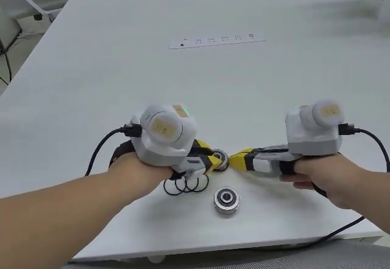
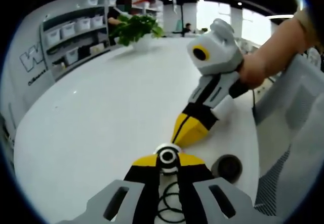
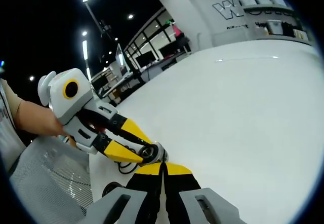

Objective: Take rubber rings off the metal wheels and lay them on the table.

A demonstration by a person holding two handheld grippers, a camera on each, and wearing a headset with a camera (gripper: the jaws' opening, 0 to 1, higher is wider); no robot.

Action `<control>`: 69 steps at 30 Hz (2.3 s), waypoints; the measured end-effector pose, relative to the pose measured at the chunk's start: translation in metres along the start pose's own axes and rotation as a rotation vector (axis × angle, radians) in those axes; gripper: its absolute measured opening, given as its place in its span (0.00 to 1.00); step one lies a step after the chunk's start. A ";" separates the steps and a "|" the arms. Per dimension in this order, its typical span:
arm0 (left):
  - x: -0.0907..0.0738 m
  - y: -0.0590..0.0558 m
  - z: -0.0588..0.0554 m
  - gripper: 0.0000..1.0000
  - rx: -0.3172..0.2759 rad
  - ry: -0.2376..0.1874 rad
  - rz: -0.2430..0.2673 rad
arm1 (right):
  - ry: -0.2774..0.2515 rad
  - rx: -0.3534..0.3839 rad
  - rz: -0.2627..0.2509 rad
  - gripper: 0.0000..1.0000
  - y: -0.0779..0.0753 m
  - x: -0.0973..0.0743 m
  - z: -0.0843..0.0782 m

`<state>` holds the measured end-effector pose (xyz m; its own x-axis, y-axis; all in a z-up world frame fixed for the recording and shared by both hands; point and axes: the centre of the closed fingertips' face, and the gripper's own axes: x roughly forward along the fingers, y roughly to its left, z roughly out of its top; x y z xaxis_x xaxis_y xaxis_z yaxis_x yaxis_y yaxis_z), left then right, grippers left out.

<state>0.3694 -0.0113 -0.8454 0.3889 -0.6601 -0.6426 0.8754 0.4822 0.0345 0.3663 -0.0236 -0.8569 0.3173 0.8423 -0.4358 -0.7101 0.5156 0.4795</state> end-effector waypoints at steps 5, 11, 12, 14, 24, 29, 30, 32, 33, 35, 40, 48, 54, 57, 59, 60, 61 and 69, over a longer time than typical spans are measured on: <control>0.000 -0.002 0.001 0.12 -0.009 0.001 0.006 | -0.045 0.052 0.004 0.00 -0.001 -0.003 0.009; 0.002 -0.003 0.002 0.12 -0.004 0.003 0.008 | -0.066 0.082 0.020 0.00 0.006 -0.006 0.012; 0.002 -0.003 0.002 0.12 -0.004 0.003 0.009 | -0.065 0.076 0.017 0.00 0.006 -0.007 0.012; 0.003 -0.003 0.002 0.12 -0.002 0.005 0.011 | -0.065 0.078 0.015 0.00 0.006 -0.007 0.013; 0.003 -0.003 0.002 0.12 0.000 0.011 0.016 | -0.064 0.079 0.012 0.00 0.009 -0.009 0.014; 0.003 -0.004 0.002 0.12 -0.001 0.014 0.018 | -0.053 0.034 0.011 0.00 0.012 -0.008 0.014; 0.003 -0.003 0.002 0.12 0.000 0.014 0.017 | -0.051 0.031 0.011 0.00 0.013 -0.008 0.014; 0.003 -0.003 0.002 0.12 -0.001 0.015 0.017 | -0.049 0.033 0.016 0.00 0.012 -0.007 0.014; 0.003 -0.003 0.002 0.12 -0.001 0.016 0.017 | -0.048 0.033 0.027 0.00 0.014 -0.005 0.014; 0.003 -0.004 0.002 0.12 0.001 0.017 0.017 | -0.042 0.019 0.043 0.00 0.020 -0.002 0.014; 0.003 -0.004 0.002 0.12 0.000 0.013 0.022 | -0.083 0.055 0.108 0.00 0.026 0.000 0.022; 0.003 -0.004 0.002 0.12 -0.002 0.008 0.022 | -0.080 0.125 0.062 0.00 0.015 -0.003 0.020; 0.002 -0.004 0.003 0.13 -0.007 -0.004 0.019 | -0.061 0.103 0.037 0.00 0.011 -0.002 0.017; 0.003 -0.003 0.004 0.13 -0.016 -0.004 0.018 | -0.057 0.097 0.035 0.00 0.010 -0.001 0.017; 0.003 -0.003 0.004 0.14 -0.033 -0.005 0.013 | -0.054 0.094 0.034 0.00 0.010 -0.001 0.016; 0.003 -0.002 0.004 0.14 -0.041 -0.004 0.010 | -0.051 0.090 0.031 0.00 0.010 -0.001 0.016; 0.003 -0.003 0.004 0.14 -0.044 -0.003 0.008 | -0.048 0.084 0.030 0.00 0.009 -0.001 0.016; 0.001 -0.006 0.005 0.23 -0.074 -0.002 -0.004 | -0.047 0.080 0.032 0.00 0.012 0.000 0.015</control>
<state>0.3660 -0.0180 -0.8427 0.3863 -0.6631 -0.6411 0.8531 0.5212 -0.0251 0.3674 -0.0149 -0.8394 0.3257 0.8639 -0.3841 -0.6682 0.4978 0.5530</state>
